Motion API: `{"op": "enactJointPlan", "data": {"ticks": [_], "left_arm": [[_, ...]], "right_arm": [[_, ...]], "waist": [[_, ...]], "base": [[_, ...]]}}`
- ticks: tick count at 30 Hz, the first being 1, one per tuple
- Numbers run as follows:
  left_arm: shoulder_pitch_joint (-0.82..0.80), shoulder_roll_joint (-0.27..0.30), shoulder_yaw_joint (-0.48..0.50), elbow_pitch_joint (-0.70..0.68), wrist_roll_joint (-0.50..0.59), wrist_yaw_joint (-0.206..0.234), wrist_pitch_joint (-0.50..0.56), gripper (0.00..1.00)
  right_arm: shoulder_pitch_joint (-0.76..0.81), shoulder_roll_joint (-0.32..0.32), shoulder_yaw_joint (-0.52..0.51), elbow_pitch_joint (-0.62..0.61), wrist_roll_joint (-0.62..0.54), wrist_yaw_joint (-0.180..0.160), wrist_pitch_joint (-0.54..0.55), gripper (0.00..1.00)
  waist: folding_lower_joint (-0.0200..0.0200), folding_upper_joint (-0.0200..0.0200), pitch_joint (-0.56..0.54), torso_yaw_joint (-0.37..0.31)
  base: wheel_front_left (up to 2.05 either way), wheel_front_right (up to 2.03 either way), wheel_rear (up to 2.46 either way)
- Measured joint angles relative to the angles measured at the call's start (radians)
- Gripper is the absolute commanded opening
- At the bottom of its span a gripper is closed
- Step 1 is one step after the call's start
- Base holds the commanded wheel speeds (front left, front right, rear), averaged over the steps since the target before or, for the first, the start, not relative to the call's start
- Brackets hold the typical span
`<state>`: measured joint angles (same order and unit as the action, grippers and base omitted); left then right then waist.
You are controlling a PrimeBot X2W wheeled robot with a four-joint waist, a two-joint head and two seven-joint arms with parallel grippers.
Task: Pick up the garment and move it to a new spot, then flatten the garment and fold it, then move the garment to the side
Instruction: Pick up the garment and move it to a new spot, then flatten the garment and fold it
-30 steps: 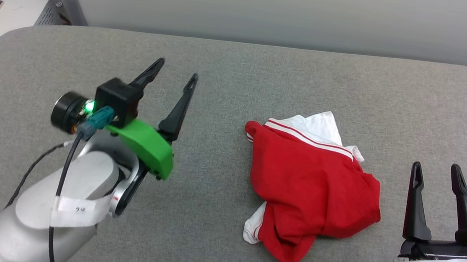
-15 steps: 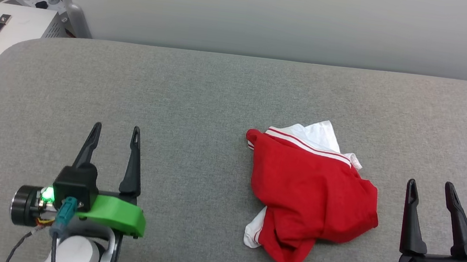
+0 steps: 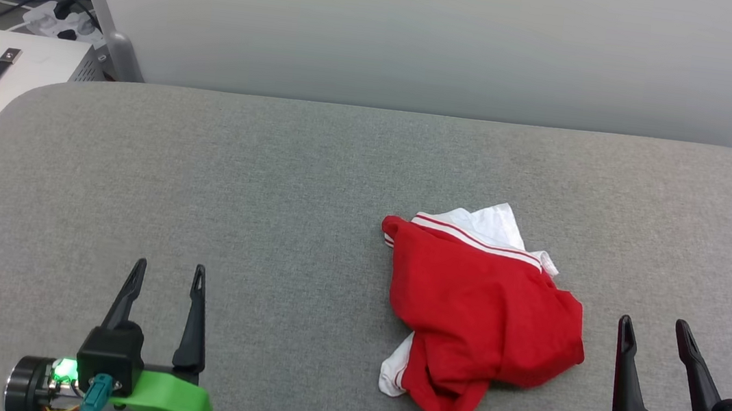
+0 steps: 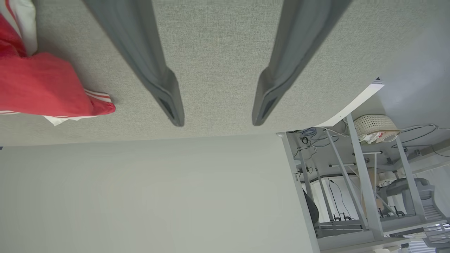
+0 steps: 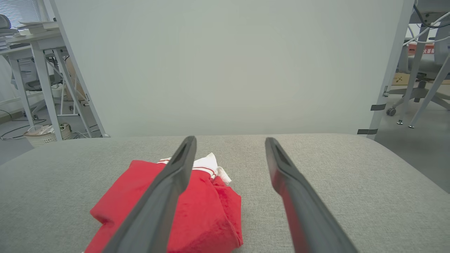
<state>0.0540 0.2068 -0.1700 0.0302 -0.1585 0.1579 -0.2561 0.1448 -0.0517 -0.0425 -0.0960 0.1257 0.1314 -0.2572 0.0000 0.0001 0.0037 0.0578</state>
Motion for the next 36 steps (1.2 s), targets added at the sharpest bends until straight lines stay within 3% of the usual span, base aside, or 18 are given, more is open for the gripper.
{"op": "enactJointPlan", "data": {"ticks": [11,29,36], "left_arm": [[0.040,-0.056,0.051,0.013,0.065,-0.090,0.000,1.00],[0.040,-0.102,0.110,0.017,0.104,-0.137,0.000,1.00],[0.034,-0.116,0.118,0.006,0.108,-0.138,0.000,1.00]], "right_arm": [[0.017,0.000,0.000,0.005,0.000,0.000,0.000,1.00],[0.014,-0.001,-0.009,-0.003,-0.004,0.000,0.000,1.00],[-0.185,-0.096,-0.017,-0.059,-0.014,0.000,0.000,1.00]], "waist": [[0.0000,0.0000,-0.007,0.004],[0.0000,0.0000,0.000,0.010],[0.0000,0.0000,0.038,0.007]], "base": [[0.00,0.00,0.00],[0.00,0.00,0.00],[0.00,0.00,0.00]]}}
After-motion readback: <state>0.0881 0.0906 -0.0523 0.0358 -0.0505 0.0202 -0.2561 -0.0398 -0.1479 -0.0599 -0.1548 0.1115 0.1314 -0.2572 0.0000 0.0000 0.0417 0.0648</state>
